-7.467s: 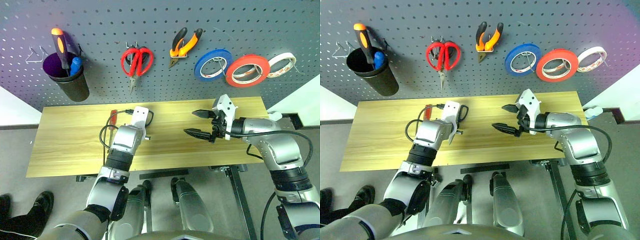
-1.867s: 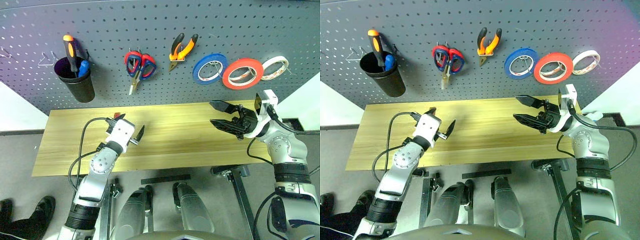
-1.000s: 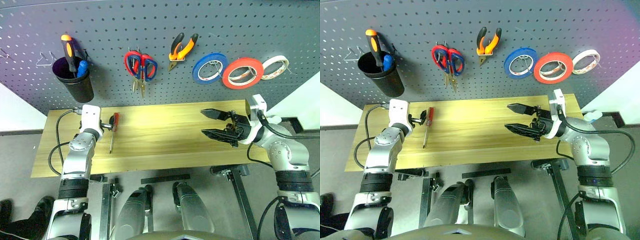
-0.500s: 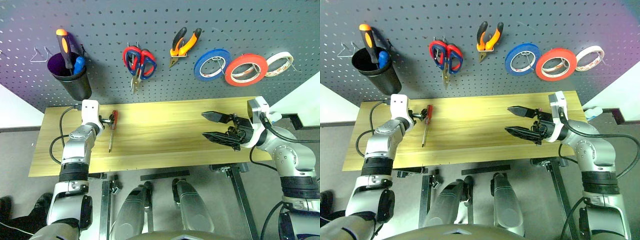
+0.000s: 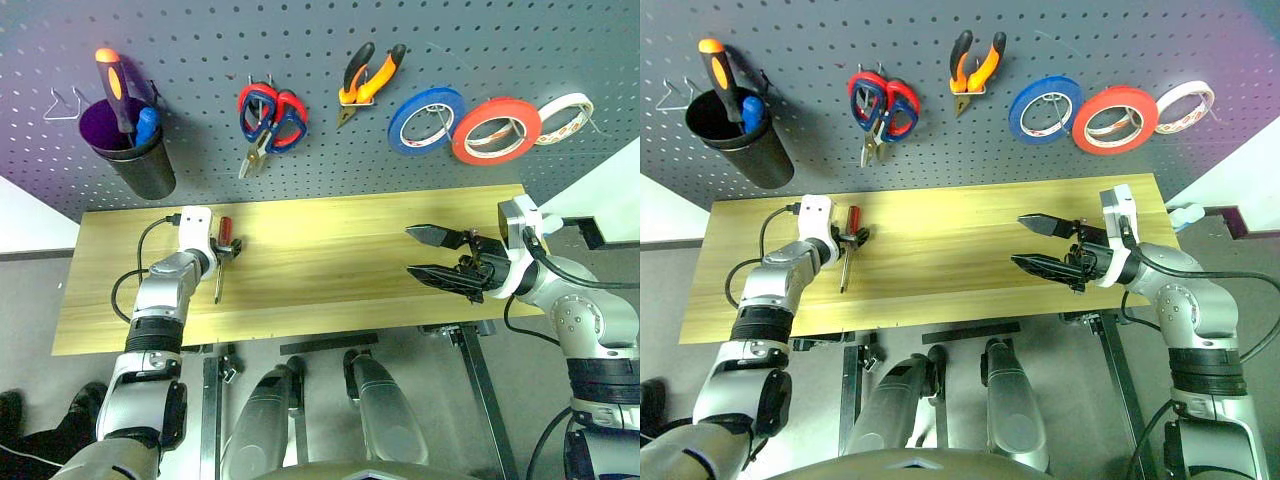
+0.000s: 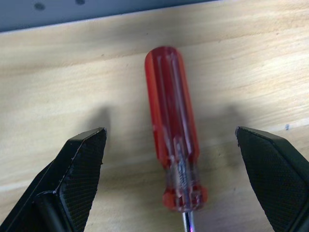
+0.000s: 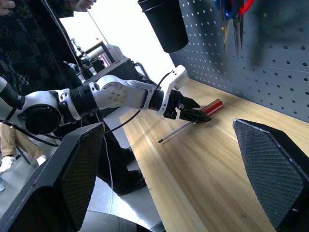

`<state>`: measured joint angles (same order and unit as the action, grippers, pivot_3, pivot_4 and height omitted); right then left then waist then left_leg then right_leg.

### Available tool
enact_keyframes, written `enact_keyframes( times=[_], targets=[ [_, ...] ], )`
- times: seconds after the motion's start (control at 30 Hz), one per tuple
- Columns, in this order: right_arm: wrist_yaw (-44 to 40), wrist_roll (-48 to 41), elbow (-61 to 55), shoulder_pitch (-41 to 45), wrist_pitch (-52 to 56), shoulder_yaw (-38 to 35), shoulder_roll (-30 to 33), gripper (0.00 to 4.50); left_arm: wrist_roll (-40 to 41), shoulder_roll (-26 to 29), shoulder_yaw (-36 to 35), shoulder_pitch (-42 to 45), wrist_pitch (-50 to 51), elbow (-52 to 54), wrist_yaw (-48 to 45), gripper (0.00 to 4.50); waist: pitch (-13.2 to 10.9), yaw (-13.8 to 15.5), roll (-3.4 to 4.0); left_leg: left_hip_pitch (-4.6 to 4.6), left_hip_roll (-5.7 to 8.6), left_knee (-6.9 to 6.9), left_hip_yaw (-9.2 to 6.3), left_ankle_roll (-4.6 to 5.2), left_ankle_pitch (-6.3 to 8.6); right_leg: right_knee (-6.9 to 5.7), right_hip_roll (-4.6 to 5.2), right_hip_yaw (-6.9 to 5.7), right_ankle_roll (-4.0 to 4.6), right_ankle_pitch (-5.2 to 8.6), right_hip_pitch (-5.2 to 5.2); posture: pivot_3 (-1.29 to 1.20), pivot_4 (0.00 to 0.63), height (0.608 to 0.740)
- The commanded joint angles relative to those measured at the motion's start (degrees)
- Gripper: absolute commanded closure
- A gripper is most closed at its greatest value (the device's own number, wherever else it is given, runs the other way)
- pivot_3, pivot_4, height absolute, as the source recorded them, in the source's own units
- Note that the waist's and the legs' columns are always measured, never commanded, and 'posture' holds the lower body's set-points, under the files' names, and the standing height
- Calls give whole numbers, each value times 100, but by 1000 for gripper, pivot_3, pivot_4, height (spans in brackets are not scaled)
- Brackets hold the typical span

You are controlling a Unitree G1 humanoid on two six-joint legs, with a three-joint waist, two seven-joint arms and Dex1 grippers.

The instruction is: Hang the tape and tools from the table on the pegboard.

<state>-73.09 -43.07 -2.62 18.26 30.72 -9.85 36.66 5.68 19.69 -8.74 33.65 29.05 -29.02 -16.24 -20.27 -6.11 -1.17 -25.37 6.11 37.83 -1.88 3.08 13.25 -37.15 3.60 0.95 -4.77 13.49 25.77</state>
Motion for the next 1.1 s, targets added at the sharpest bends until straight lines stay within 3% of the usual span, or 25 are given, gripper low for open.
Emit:
enact_keyframes(
  times=[0.03, 0.3, 0.33, 0.6, 0.77, 1.1],
  targets=[
    [6, -90, -180, -25, -69, -154, 64, 0, 135, -15, -162, 43, -29, 27, 82, 850, -8, -1, -2, -1, 0, 0, 1, 1, 1, 1, 0, 0, 0, 0, 0, -288, 418, 740],
    [-41, -50, -58, 111, -113, -105, 59, 0, 271, -107, -147, -28, 323, 185, 66, 3463, -32, 1, -4, -4, 0, -2, 6, 5, 3, 4, 2, 0, -2, -1, 6, -282, 415, 740],
    [-45, -41, -38, 126, -119, -94, 54, 0, 274, -105, -106, -45, 366, 216, 31, 3634, -32, 2, -4, -4, 0, -2, 6, 5, 3, 4, 2, 0, -2, -1, 6, -281, 415, 740],
    [-79, 22, 147, 214, -238, -19, -30, 0, 598, -290, -209, -430, 1277, 981, 91, 3638, -34, 15, -3, -3, 0, -13, 11, 4, 3, 9, 4, 0, -3, -1, 9, -261, 401, 740],
    [-222, -51, 334, 251, -279, -79, -51, 0, 795, -417, -28, -1181, 2082, 2414, 134, 3638, -34, 7, -3, -2, 0, -19, 14, 4, 3, 11, 5, 1, -3, -1, 12, -253, 386, 740],
    [-696, 9, 992, 308, -730, -183, -150, 0, 595, -319, 215, -2164, 2249, 4314, 444, 3638, -32, 64, -1, -1, 0, -32, 20, 0, 2, 10, 7, 0, -4, -1, 21, -226, 336, 740]
  ],
)
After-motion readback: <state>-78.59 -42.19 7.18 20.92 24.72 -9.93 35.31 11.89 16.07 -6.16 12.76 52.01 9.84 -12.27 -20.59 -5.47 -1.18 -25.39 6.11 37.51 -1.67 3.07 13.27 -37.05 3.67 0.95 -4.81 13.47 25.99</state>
